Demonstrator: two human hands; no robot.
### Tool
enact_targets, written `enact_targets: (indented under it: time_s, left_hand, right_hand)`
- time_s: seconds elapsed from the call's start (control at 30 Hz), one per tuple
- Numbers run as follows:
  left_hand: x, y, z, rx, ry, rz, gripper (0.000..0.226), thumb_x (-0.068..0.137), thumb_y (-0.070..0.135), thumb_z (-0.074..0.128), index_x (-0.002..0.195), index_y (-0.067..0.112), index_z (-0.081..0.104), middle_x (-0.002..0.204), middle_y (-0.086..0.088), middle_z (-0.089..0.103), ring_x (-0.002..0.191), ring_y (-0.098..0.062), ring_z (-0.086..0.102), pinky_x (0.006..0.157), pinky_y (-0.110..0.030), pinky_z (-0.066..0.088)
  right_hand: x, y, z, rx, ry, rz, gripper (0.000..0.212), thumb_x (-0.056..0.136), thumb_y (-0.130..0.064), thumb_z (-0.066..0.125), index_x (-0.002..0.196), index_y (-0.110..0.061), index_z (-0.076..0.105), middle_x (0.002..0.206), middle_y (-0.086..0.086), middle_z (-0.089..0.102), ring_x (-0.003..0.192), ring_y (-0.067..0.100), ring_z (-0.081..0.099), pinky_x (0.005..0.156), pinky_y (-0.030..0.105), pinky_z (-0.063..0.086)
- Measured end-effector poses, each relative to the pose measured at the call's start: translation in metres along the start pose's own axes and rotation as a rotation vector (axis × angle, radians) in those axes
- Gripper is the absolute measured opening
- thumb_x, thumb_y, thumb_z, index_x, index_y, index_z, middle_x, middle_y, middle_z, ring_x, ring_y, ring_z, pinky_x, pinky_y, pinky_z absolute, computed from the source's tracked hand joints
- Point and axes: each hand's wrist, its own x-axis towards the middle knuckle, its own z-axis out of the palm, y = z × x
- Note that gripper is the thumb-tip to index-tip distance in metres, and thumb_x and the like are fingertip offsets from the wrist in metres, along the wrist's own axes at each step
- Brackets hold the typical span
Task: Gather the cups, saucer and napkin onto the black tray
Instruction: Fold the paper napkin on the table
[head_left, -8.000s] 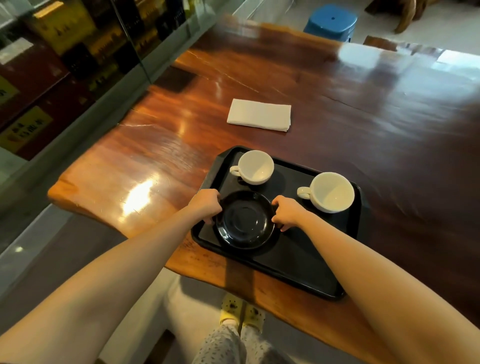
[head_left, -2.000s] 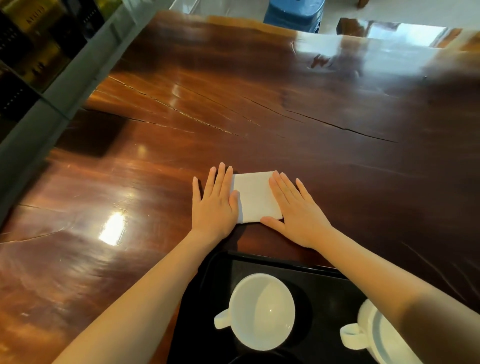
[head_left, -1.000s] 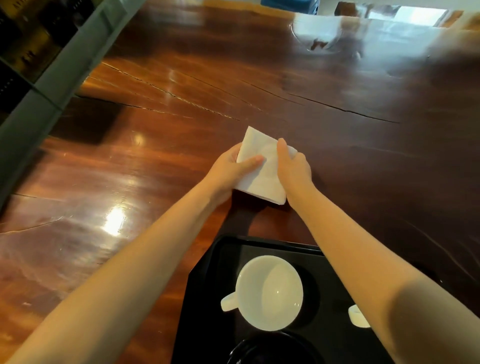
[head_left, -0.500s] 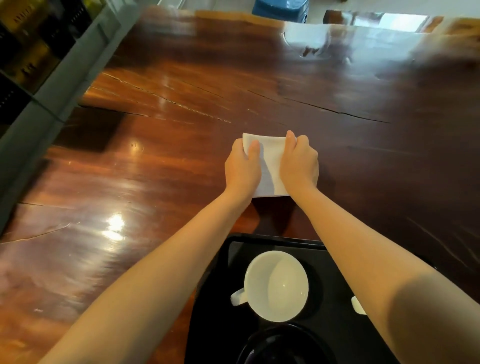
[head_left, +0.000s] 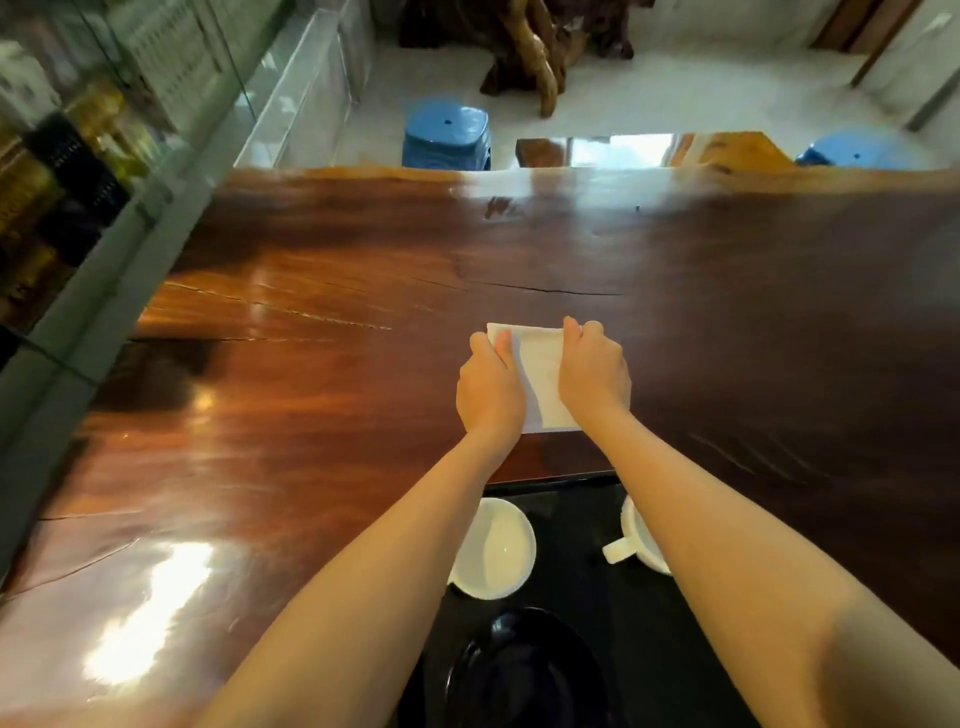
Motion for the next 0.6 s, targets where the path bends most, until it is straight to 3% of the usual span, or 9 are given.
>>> enact_targets:
  time_s: [0.1, 0.2, 0.43, 0.53, 0.6]
  left_hand:
    - [-0.031, 0.018, 0.011, 0.004, -0.063, 0.005, 0.034, 0.098, 0.043, 0.027, 0.099, 0.014, 0.043, 0.088, -0.002, 0.055, 0.074, -0.018, 0.056, 0.056, -0.029, 0.048]
    - [-0.061, 0.030, 0.022, -0.014, -0.089, 0.008, 0.035, 0.099, 0.042, 0.027, 0.095, 0.011, 0.043, 0.087, -0.007, 0.057, 0.077, -0.027, 0.057, 0.064, -0.039, 0.048]
    - [-0.131, 0.047, 0.039, -0.031, -0.080, 0.005, 0.031, 0.099, 0.040, 0.027, 0.090, 0.014, 0.041, 0.081, -0.001, 0.050, 0.071, -0.020, 0.049, 0.052, -0.030, 0.034]
    - [-0.176, 0.052, 0.046, -0.023, -0.039, -0.013, 0.030, 0.099, 0.040, 0.027, 0.089, 0.015, 0.040, 0.074, 0.004, 0.047, 0.066, -0.015, 0.046, 0.048, -0.026, 0.031]
    - [-0.209, 0.052, 0.055, -0.015, -0.018, -0.036, 0.030, 0.099, 0.042, 0.026, 0.090, 0.016, 0.039, 0.074, 0.005, 0.047, 0.069, -0.015, 0.049, 0.053, -0.028, 0.037]
  right_hand:
    - [-0.014, 0.023, -0.032, -0.056, -0.004, 0.018, 0.044, 0.099, -0.042, 0.021, 0.104, -0.010, 0.051, 0.087, 0.006, 0.059, 0.067, 0.013, 0.052, 0.052, 0.025, 0.041]
    - [-0.028, 0.043, -0.061, -0.103, 0.000, 0.024, 0.044, 0.099, -0.041, 0.021, 0.105, -0.009, 0.051, 0.083, 0.003, 0.054, 0.069, 0.016, 0.052, 0.053, 0.026, 0.037]
    - [-0.064, 0.084, -0.107, -0.071, -0.036, 0.003, 0.044, 0.099, -0.041, 0.021, 0.103, -0.009, 0.051, 0.084, 0.004, 0.056, 0.068, 0.017, 0.051, 0.048, 0.027, 0.031]
    - [-0.089, 0.105, -0.132, -0.035, -0.088, -0.021, 0.046, 0.099, -0.041, 0.021, 0.108, -0.008, 0.052, 0.096, 0.011, 0.062, 0.078, 0.024, 0.057, 0.056, 0.031, 0.037]
    - [-0.108, 0.125, -0.145, -0.039, -0.122, -0.047, 0.047, 0.099, -0.041, 0.022, 0.109, -0.006, 0.051, 0.100, 0.014, 0.063, 0.085, 0.029, 0.059, 0.062, 0.034, 0.040]
